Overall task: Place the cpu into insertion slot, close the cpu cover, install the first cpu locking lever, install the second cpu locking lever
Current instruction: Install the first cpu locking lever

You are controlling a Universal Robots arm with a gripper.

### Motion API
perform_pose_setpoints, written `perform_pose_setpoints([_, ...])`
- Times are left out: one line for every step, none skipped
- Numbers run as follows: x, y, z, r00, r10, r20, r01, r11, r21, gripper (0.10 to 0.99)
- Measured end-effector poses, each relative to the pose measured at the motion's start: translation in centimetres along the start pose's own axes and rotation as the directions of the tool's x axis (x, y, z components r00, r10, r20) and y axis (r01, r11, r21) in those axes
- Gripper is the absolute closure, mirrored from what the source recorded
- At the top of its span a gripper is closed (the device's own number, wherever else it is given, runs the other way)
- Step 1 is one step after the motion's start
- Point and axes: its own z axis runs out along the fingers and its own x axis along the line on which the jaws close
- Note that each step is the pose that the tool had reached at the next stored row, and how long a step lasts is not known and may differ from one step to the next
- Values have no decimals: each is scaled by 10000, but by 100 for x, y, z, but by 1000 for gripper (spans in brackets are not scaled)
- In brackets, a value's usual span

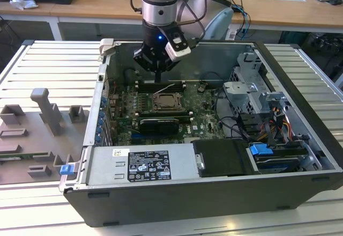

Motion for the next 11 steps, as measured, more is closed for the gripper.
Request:
perform_pose_setpoints([-11, -2, 9, 10000, 2, 2, -2, 10000, -64, 980])
perform_pose_setpoints([-17, -2, 13, 10000, 4, 3, -4, 9998, -176, 980])
perform_pose_setpoints([-18, -2, 15, 10000, 5, 6, -5, 9996, -286, 980])
perform_pose_setpoints([-20, -1, 23, 10000, 6, 9, -6, 9992, -393, 980])
perform_pose_setpoints([-24, -2, 35, 10000, 3, 10, -3, 9992, -395, 980])
perform_pose_setpoints([-38, -2, 61, 10000, -46, 7, 46, 9992, -393, 980])
perform_pose_setpoints([-47, 0, 75, 9999, -107, 6, 107, 9992, -391, 980])
perform_pose_setpoints([-58, 3, 92, 9999, -172, 5, 172, 9991, -388, 980])
perform_pose_setpoints([-88, 8, 127, 9997, -240, 2, 240, 9990, -388, 980])
perform_pose_setpoints([-116, 12, 149, 9997, -263, 3, 263, 9989, -389, 980])
perform_pose_setpoints([-143, 15, 171, 9996, -280, 3, 280, 9988, -391, 980])
